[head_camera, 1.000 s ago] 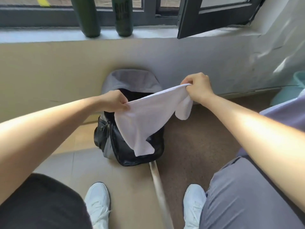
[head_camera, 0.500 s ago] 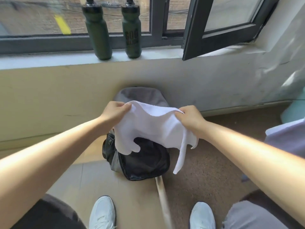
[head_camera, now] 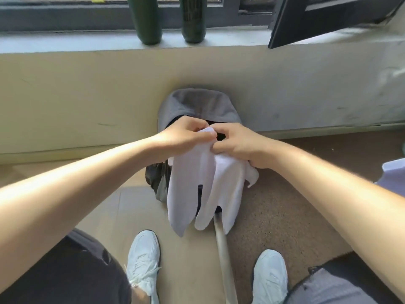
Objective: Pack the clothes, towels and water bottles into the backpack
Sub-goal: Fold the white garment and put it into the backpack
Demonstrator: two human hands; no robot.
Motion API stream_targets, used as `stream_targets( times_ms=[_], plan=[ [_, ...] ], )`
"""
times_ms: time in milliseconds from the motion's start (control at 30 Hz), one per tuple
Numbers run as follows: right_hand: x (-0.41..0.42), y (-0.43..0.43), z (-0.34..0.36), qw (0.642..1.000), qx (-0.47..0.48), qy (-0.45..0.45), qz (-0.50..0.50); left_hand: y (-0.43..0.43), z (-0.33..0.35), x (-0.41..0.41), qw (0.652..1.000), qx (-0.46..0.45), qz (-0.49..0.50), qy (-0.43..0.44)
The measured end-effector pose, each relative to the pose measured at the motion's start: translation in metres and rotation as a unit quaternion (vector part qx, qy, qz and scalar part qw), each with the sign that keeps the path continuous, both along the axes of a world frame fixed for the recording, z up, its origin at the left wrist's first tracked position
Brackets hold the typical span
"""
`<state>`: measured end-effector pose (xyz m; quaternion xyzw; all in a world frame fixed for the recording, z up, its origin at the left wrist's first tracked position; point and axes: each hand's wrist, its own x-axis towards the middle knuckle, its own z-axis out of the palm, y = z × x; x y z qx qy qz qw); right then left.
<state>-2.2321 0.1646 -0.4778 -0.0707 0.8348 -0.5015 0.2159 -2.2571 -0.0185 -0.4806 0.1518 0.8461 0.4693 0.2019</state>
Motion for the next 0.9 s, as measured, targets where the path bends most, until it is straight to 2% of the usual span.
stream_targets(
  times_ms=[133,267,400,533,600,700,833,900],
  plan=[
    [-0.005,-0.001,-0.004,0.996,-0.015,-0.068,-0.058,-0.010,-0.001,-0.001,0.999,0.015,-0.036,-0.005],
    [-0.015,0.005,-0.001,0.968,-0.089,-0.069,-0.224,-0.013,-0.009,-0.009,0.999,0.034,-0.034,-0.007],
    [-0.023,0.016,-0.001,0.903,-0.170,-0.068,-0.389,-0.019,-0.018,-0.014,0.998,-0.026,-0.034,0.043],
    [-0.030,0.018,0.001,0.822,-0.245,-0.124,-0.499,-0.019,-0.021,-0.015,0.994,0.044,0.014,0.098],
    [-0.034,0.020,0.001,0.796,-0.273,-0.133,-0.524,-0.016,-0.022,-0.015,0.990,0.054,0.006,0.132],
    [-0.035,0.021,0.000,0.777,-0.289,-0.133,-0.543,-0.009,-0.024,-0.012,0.982,0.023,-0.048,0.180],
    [-0.030,0.020,0.003,0.799,-0.276,-0.104,-0.524,0.002,-0.021,-0.004,0.981,0.028,-0.094,0.166],
    [-0.027,0.021,0.004,0.799,-0.281,-0.096,-0.523,0.006,-0.020,0.001,0.983,0.037,-0.109,0.141]
  ],
)
